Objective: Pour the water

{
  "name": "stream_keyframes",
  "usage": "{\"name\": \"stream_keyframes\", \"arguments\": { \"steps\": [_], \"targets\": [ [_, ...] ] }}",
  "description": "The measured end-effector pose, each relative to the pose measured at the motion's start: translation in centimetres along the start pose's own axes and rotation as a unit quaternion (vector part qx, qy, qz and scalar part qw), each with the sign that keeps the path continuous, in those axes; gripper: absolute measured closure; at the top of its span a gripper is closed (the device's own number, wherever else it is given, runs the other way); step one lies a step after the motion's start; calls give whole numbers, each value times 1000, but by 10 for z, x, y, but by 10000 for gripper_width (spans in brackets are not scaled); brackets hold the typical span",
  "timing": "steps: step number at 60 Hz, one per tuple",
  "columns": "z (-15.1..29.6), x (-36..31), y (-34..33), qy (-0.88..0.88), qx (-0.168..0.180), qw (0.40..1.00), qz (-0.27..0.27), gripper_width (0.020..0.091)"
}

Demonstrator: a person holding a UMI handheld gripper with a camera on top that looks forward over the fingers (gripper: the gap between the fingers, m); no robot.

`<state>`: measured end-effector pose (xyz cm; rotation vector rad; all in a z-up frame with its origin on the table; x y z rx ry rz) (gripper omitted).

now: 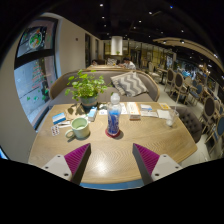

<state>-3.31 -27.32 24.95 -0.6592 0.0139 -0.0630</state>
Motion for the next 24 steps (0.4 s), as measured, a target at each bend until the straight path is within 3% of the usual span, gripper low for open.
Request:
{"name": "stream_keyframes", "arguments": {
  "steps": [15, 24],
  "targets": [
    [11, -3, -16, -34, 25, 999, -17, 248],
    [12, -17, -13, -31, 14, 999, -6, 250]
  ]
}}
Point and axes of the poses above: the point between the fingertips, and its own axes, seen from behind it with the camera up: x to the right, z up, y forward, the way the camera looks, the point moved 7 cm from there along -y, backward, against the way the camera looks, and after that the axes turned 1 degree about z, right-handed, at the moved point
